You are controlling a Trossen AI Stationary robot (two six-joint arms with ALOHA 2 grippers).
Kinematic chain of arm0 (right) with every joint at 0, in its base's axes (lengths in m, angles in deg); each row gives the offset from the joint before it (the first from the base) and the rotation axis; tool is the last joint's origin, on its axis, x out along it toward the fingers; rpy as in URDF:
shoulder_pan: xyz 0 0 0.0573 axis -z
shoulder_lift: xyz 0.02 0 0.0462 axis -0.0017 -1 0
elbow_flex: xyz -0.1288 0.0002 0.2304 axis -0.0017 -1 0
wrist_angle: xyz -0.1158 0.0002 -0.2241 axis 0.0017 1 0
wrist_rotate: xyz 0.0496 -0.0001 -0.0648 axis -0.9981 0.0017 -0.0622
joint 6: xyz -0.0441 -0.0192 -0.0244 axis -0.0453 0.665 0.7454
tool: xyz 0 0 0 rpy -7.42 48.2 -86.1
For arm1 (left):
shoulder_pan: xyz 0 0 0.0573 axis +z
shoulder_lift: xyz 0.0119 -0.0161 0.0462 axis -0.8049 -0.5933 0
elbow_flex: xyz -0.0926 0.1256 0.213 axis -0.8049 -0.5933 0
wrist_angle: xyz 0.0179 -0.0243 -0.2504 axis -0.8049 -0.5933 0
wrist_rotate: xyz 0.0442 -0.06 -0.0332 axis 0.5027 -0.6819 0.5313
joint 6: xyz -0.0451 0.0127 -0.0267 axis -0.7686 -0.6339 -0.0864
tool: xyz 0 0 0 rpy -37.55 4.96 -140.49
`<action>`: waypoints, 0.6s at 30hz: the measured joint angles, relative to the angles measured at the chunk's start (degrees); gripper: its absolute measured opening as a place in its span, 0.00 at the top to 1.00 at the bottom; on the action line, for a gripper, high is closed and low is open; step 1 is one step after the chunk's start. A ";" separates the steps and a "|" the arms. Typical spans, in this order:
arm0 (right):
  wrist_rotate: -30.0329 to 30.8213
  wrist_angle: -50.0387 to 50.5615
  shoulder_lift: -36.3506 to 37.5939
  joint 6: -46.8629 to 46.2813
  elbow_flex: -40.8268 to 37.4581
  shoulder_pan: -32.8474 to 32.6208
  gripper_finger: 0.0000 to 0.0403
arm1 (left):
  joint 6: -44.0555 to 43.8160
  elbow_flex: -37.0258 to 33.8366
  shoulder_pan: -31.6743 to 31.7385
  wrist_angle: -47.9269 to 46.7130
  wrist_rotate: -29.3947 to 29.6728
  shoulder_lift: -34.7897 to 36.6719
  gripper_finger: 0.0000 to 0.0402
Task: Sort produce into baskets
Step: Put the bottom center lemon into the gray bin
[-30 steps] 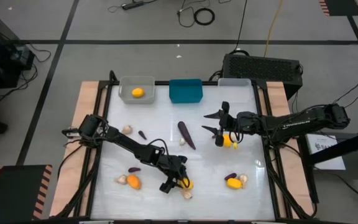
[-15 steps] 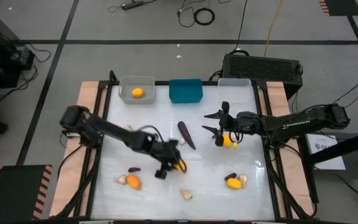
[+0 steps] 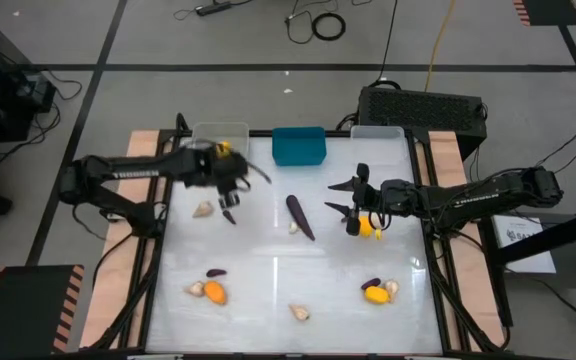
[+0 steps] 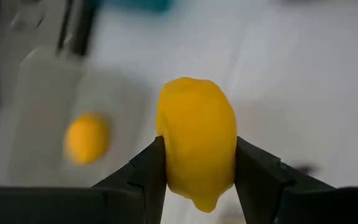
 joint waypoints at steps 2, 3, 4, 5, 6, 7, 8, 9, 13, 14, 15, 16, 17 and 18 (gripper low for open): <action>0.00 0.01 0.00 0.00 0.00 0.01 0.50 | 0.01 -0.02 5.09 -0.28 0.27 0.03 0.61; 0.00 0.01 0.00 0.00 0.00 0.00 0.50 | 0.21 -0.06 7.45 -0.10 0.27 0.01 0.61; -0.02 0.02 0.00 0.00 0.00 0.00 0.50 | 0.98 -0.07 9.79 0.53 0.21 0.01 0.61; 0.00 0.03 0.00 0.00 0.00 0.00 0.50 | 1.50 -0.07 11.84 1.40 0.19 -0.07 0.61; 0.00 0.03 0.00 0.00 0.00 0.02 0.50 | 2.09 -0.07 13.81 2.46 0.18 -0.32 0.61; 0.00 0.03 0.00 0.06 0.00 0.02 0.50 | 2.66 -0.07 15.67 3.86 -0.02 -0.64 0.61; 0.00 0.03 0.00 0.18 0.00 0.02 0.50 | 2.77 -0.07 17.55 5.35 -0.24 -0.85 0.61; 0.00 0.04 0.00 0.19 0.00 0.02 0.50 | 2.80 -0.09 19.34 6.80 -0.37 -0.91 0.61; -0.02 0.18 0.00 0.20 0.00 0.00 0.50 | 2.71 -0.05 24.88 12.59 -3.01 -2.10 0.60; 0.00 0.30 0.00 0.20 0.00 0.02 0.50 | 2.92 -0.11 25.95 12.61 -4.80 -2.33 0.60; 0.00 0.39 0.00 0.22 0.00 0.02 0.50 | 3.04 -0.11 26.68 12.86 -6.65 -2.71 0.59; 0.00 0.65 0.00 0.33 0.00 0.02 0.50 | 2.99 -0.05 27.21 13.53 -8.48 -3.20 0.58; 0.00 1.01 0.00 0.52 0.00 0.02 0.50 | 2.98 -0.02 27.80 13.80 -10.09 -3.77 0.57; 0.00 1.16 0.00 0.62 0.00 0.02 0.50 | 3.01 -0.06 28.28 13.47 -11.09 -4.43 0.56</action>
